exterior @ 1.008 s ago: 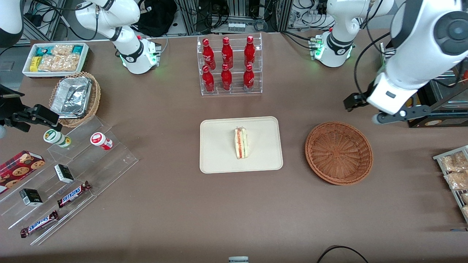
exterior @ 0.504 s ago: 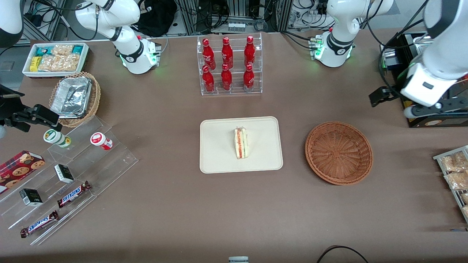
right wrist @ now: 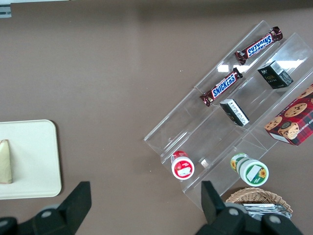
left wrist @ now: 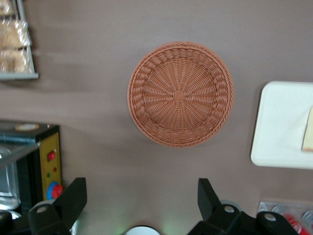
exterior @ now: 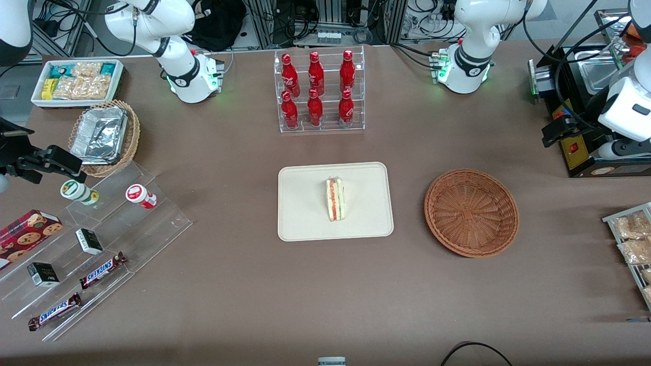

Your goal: Place sandwich from basket to tray

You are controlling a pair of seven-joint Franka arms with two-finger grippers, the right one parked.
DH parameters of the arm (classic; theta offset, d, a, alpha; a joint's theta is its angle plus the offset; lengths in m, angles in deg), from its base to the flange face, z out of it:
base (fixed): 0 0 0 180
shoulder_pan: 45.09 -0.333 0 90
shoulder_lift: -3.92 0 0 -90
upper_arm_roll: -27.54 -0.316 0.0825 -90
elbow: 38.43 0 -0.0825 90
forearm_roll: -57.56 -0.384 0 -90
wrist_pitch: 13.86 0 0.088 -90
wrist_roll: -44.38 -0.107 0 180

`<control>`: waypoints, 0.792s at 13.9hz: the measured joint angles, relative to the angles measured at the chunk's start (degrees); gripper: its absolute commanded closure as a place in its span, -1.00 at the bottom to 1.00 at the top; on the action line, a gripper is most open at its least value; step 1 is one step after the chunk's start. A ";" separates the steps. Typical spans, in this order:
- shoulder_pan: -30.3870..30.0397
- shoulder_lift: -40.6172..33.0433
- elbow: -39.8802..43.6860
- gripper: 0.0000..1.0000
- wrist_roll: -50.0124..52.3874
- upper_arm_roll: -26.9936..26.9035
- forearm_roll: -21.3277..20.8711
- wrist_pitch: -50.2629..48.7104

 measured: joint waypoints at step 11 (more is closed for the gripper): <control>-2.20 0.64 0.05 -1.00 -2.78 0.10 0.29 0.00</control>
